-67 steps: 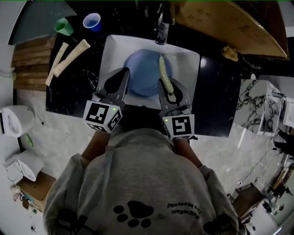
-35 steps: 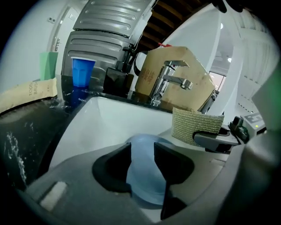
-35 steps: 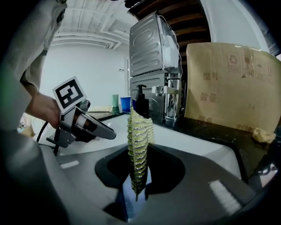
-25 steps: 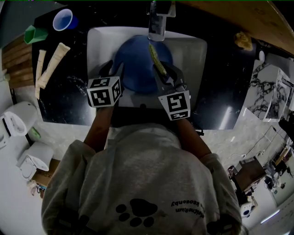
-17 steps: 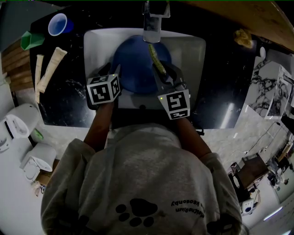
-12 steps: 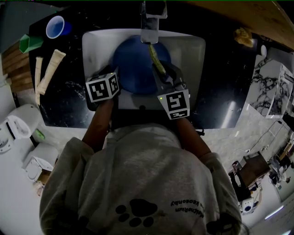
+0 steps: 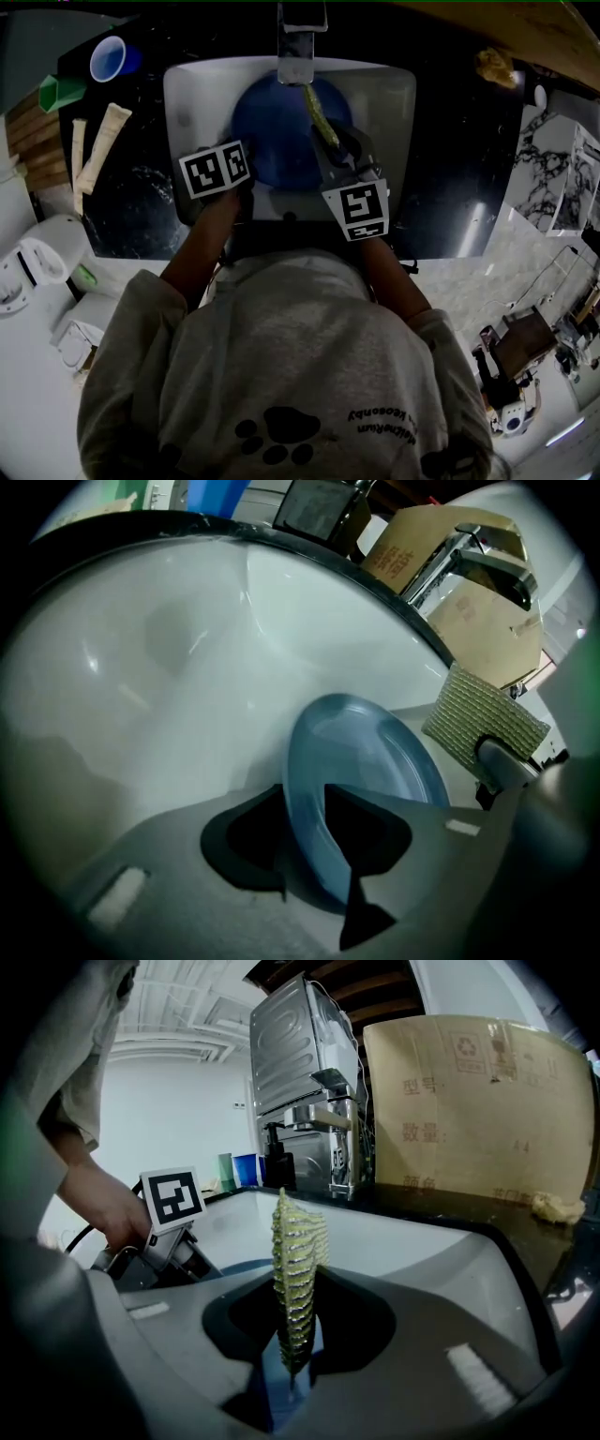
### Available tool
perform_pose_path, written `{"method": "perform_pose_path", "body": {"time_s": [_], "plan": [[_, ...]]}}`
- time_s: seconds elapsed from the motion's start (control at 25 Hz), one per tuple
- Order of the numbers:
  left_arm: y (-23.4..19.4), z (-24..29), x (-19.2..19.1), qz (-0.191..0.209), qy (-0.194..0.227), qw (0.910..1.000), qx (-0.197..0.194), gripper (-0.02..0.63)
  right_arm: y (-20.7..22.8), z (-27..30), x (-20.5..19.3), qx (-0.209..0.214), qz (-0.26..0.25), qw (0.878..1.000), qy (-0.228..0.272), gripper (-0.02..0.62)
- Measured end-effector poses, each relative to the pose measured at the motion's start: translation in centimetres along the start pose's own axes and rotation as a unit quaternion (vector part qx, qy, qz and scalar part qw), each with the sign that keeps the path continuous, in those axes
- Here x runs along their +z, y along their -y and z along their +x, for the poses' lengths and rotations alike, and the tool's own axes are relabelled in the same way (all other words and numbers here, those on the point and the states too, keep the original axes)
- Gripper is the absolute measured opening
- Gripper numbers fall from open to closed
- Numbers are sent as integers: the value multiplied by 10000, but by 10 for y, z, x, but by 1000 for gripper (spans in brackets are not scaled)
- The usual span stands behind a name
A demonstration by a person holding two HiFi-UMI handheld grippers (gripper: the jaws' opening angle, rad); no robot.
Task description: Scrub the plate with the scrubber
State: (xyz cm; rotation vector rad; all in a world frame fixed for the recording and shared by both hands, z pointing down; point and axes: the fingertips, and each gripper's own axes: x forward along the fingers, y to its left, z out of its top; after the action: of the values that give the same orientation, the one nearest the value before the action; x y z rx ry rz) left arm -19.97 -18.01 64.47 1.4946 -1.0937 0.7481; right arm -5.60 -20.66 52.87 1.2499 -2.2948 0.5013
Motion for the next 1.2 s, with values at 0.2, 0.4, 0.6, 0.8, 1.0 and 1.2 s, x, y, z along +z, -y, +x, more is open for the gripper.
{"method": "perform_pose_path", "body": {"time_s": [0.2,0.4,0.6,0.8,1.0,1.2], "plan": [[6,6,-4,218,-116,9996,105,61,-6,-6,4,83,-142,9998,149,72],[30,8,-8,-528,-79,9963,-681,23,-8,-19,12,64,-405,9987,304,72],[50,-5,-1,-443,192,9933,-1050,15,4,-36,22,-99,-391,9983,425,72],[72,-24,2,-273,446,9903,-1288,18,13,-57,36,-245,-548,9970,493,72],[100,-50,6,-226,778,9840,-1590,18,22,-80,54,-386,-836,9941,572,72],[124,-75,11,-132,1064,9782,-1780,18,26,-100,68,-586,-1485,9863,420,72]]}}
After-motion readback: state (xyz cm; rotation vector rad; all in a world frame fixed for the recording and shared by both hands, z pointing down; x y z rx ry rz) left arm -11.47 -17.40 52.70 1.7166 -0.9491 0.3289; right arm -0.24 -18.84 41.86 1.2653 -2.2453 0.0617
